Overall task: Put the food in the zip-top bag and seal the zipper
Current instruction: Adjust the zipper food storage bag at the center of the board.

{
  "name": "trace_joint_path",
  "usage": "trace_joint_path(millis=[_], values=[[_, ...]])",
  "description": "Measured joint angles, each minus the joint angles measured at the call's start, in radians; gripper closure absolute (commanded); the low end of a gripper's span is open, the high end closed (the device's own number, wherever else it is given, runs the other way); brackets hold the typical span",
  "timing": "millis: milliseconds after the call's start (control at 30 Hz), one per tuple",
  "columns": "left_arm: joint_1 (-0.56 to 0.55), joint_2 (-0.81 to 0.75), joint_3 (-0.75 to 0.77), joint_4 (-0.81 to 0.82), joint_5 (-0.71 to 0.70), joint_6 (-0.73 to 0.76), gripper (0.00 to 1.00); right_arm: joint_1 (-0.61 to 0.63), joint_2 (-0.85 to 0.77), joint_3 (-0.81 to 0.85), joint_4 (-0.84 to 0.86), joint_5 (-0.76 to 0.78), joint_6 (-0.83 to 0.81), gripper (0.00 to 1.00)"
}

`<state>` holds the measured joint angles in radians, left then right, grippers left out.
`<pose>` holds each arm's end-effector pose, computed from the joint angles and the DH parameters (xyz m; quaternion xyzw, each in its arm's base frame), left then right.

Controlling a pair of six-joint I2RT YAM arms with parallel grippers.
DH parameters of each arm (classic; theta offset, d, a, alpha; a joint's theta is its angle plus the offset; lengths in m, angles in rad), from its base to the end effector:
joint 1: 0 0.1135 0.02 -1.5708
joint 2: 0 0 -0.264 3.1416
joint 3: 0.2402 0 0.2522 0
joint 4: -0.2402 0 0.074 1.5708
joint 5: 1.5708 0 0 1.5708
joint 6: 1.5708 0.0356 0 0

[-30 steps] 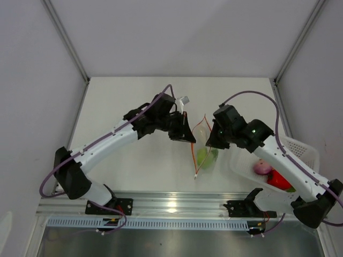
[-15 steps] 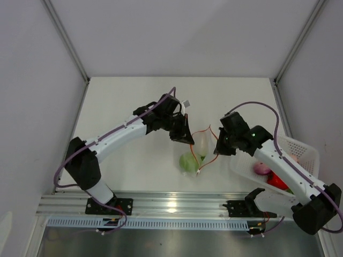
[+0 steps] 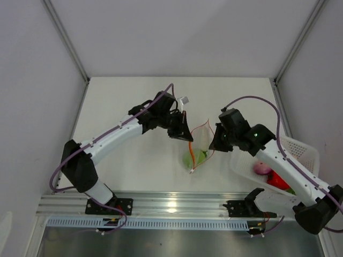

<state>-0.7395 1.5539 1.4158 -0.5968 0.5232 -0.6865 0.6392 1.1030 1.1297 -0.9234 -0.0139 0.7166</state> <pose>0.2423 -0.2451 0.3329 0.1283 0.8797 -0.4352 0.1420 0.1704 0.1272 0.3300 0.0342 0.9431 0.2125 0.2535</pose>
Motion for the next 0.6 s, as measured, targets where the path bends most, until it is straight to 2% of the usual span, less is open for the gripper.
trace_joint_path(millis=[133, 267, 367, 433, 600], values=[[0.005, -0.004, -0.034, -0.012, 0.042, 0.007, 0.99, 0.033, 0.019, 0.118, -0.069, 0.028, -0.003, 1.00], [0.007, -0.122, -0.037, 0.021, 0.050, 0.011, 0.99, 0.060, -0.014, 0.259, -0.012, 0.019, -0.003, 1.00], [0.020, -0.200, -0.077, 0.051, 0.045, 0.012, 0.99, 0.080, -0.037, 0.267, 0.037, -0.003, 0.001, 1.00], [0.039, -0.209, -0.156, 0.091, 0.048, 0.005, 0.99, 0.095, -0.012, 0.255, 0.060, -0.004, 0.005, 1.00], [0.101, -0.128, -0.363, 0.114, 0.009, -0.015, 0.99, 0.133, 0.214, 0.158, 0.171, -0.026, 0.015, 1.00]])
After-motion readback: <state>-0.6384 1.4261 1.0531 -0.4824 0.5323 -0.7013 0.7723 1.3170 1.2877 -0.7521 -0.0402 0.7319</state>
